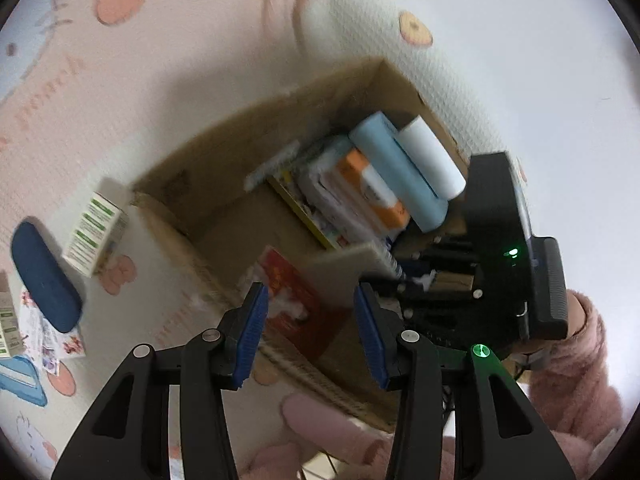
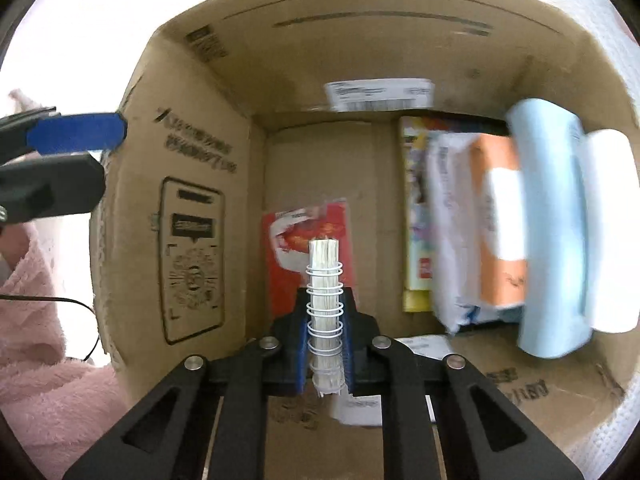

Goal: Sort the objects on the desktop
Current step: 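Grip the notepad spiral with the right gripper, push it down into the box, release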

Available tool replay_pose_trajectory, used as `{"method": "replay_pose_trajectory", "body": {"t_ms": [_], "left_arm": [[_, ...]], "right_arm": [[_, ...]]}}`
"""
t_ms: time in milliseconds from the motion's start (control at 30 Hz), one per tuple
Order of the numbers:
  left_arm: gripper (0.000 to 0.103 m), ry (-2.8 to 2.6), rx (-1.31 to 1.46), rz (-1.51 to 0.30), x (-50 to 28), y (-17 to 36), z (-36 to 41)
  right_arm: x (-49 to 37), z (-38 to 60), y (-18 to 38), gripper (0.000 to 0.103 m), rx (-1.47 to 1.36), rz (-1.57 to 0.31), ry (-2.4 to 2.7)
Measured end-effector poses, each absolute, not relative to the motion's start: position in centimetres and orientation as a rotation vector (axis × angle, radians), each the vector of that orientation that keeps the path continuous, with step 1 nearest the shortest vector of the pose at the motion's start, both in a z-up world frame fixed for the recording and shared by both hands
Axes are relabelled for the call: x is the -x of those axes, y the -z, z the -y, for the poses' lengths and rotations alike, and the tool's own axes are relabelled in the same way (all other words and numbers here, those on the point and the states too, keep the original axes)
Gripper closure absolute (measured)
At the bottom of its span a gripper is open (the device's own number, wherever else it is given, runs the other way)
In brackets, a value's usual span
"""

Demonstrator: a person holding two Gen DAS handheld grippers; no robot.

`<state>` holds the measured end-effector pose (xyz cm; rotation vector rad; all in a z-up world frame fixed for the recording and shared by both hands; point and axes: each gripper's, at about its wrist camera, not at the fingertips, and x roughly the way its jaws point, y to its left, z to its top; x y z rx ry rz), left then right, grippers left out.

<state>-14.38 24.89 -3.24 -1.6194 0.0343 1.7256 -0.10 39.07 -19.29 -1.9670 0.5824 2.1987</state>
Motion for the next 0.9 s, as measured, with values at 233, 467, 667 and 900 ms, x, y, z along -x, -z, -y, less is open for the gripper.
{"method": "replay_pose_trajectory", "body": {"t_ms": [233, 467, 667, 900], "left_arm": [[0.055, -1.559, 1.765, -0.015, 14.5, 5.7, -30.2], [0.055, -1.469, 1.948, 0.305, 15.8, 10.7, -31.5], [0.055, -1.506, 1.989, 0.363, 16.3, 11.8, -31.2], [0.056, -1.579, 1.917, 0.44, 16.8, 10.6, -30.1]], "right_arm": [[-1.5, -40.6, 16.5, 0.092, 1.842, -0.607, -2.204], [-1.6, -41.6, 18.5, 0.092, 1.848, -0.497, -2.146], [-1.0, -42.3, 20.1, 0.092, 1.876, -0.568, -2.158], [-1.0, -41.9, 19.6, 0.092, 1.869, -0.566, -2.167]]}}
